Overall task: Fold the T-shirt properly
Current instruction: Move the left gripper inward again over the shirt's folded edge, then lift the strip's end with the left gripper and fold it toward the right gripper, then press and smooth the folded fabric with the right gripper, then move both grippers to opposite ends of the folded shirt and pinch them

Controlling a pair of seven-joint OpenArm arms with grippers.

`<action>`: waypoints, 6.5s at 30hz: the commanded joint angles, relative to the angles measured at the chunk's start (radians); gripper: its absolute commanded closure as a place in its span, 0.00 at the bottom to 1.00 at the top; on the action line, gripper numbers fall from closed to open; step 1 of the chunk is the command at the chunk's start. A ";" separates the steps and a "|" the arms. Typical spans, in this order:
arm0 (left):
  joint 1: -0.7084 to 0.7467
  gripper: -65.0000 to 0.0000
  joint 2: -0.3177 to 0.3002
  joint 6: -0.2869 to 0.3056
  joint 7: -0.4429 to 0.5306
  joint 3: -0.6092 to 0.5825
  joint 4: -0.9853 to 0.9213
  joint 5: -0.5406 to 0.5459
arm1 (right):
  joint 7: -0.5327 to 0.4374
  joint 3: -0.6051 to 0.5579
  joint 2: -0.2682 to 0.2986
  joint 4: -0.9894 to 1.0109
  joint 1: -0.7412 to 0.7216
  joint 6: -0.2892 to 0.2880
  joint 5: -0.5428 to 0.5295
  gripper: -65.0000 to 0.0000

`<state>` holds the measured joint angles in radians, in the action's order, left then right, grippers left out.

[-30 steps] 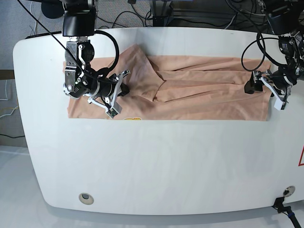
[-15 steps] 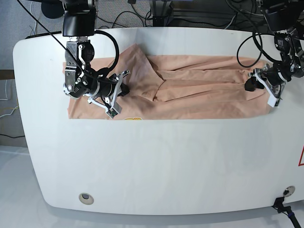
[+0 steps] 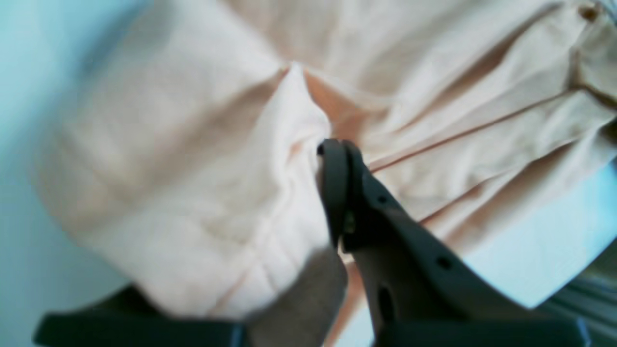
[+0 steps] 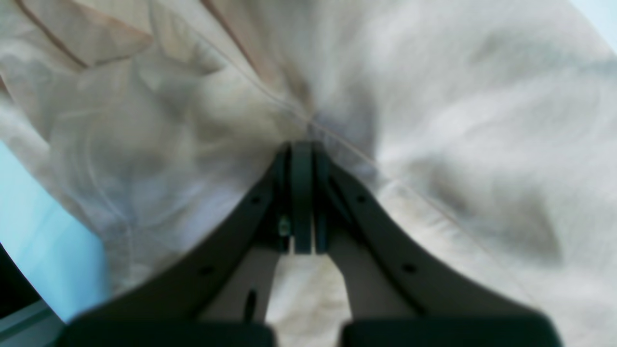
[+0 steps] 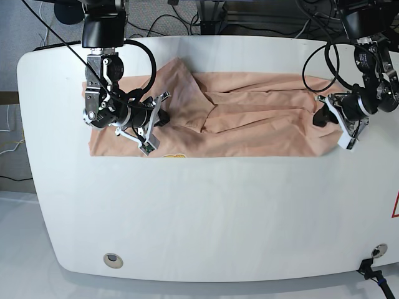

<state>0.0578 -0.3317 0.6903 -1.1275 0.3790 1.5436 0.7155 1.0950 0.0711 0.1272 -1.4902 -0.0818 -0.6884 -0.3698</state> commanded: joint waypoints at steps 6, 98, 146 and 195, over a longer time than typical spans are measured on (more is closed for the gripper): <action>-0.016 0.94 0.070 0.008 0.008 -0.159 0.157 0.065 | 0.006 0.002 0.002 -0.007 -0.011 -0.003 0.008 1.00; -0.028 0.36 0.006 0.008 0.085 -0.325 0.180 -0.083 | 0.092 0.003 -0.240 -0.212 -0.043 0.000 -0.249 1.00; -0.029 0.36 0.004 0.008 0.088 -0.295 0.119 -0.083 | 0.141 0.126 -0.183 -0.211 -0.019 0.000 -0.303 1.00; -0.028 0.36 0.000 0.008 0.116 -0.295 0.117 -0.083 | 0.107 -0.004 -0.077 -0.329 -0.032 0.059 0.070 1.00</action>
<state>0.0441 -0.3218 0.6964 -1.0309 0.0795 1.6478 0.6132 1.2163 0.0658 0.0483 -1.7927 -0.0948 -0.6277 -0.2317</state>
